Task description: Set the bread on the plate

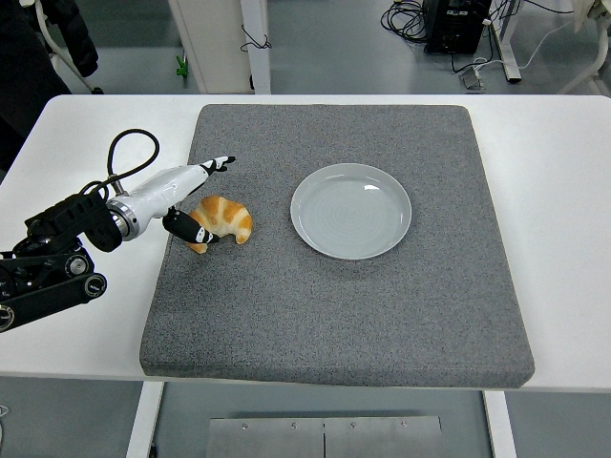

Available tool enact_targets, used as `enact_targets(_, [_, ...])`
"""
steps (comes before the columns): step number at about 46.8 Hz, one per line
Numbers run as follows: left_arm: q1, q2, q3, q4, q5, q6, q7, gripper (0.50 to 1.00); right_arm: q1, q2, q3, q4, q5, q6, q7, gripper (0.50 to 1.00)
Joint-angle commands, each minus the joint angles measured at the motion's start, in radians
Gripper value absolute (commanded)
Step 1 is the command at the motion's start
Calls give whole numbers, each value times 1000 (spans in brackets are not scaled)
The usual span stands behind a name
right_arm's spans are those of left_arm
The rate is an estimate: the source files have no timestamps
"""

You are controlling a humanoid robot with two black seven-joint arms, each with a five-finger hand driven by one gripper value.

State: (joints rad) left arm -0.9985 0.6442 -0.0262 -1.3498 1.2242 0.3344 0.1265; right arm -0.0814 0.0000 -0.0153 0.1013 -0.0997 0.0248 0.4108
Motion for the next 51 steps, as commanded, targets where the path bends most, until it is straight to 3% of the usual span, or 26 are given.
enact_targets(1, [1,-5,0,20,1,0,-1,960,0,0,0,0,0,1,0,1000])
enact_targets(5, [3,-15,2,37,1,-2,-2,927,0,0,0,0,0,0,0,1000])
enact_targets(10, [9,-18,2,38,1,-3,-13,842,0,0,0,0,0,1,0,1000])
enact_targets(20, [1,-18,52,40,1,-6,-16,604,0,0,0,0,0,0,0,1000])
enact_targets(29, [0,-20,52,40,1,-8,-15,500,0,0,0,0,0,0,0,1000])
enact_targets(51, [-34,-12,19,40,-5,-8,-16,500,0,0,0,0,0,0,0,1000])
